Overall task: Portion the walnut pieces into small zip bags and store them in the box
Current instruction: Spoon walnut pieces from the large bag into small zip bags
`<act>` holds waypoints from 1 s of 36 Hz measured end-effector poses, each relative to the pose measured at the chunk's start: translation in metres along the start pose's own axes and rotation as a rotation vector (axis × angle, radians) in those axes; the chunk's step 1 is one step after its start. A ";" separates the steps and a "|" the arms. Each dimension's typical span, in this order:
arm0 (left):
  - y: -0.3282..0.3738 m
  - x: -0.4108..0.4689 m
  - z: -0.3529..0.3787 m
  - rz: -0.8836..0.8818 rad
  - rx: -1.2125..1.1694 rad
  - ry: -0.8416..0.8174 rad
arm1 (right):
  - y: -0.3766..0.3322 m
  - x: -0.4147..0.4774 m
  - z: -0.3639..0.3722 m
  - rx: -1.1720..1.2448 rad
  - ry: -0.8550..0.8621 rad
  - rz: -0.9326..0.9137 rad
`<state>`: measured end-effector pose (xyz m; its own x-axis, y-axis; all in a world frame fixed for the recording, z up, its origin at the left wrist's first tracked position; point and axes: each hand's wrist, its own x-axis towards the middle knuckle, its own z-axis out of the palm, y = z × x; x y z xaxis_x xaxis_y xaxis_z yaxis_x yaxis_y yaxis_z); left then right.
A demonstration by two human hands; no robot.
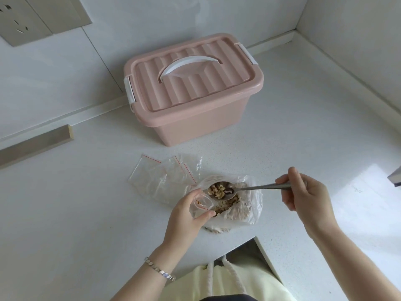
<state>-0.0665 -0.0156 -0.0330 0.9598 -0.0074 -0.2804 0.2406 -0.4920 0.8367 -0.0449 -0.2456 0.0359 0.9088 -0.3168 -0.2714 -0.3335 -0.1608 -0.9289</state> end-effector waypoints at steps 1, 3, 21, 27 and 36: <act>0.001 0.000 0.001 -0.002 0.004 -0.003 | -0.006 -0.002 0.003 -0.029 -0.018 -0.047; 0.004 0.001 0.001 0.003 0.008 -0.008 | -0.015 -0.008 0.010 -0.104 -0.072 -0.153; -0.002 -0.005 -0.005 0.020 -0.061 0.045 | 0.031 0.000 0.010 -0.468 -0.071 -0.495; -0.002 -0.006 -0.007 0.013 -0.065 0.074 | 0.048 0.001 0.017 -0.556 -0.154 -0.493; -0.003 -0.009 -0.006 -0.008 -0.128 0.152 | 0.072 -0.003 0.031 -0.275 -0.133 0.012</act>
<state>-0.0746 -0.0086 -0.0298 0.9662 0.1321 -0.2212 0.2554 -0.3768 0.8904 -0.0638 -0.2273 -0.0379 0.9233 -0.1975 -0.3296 -0.3832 -0.4102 -0.8276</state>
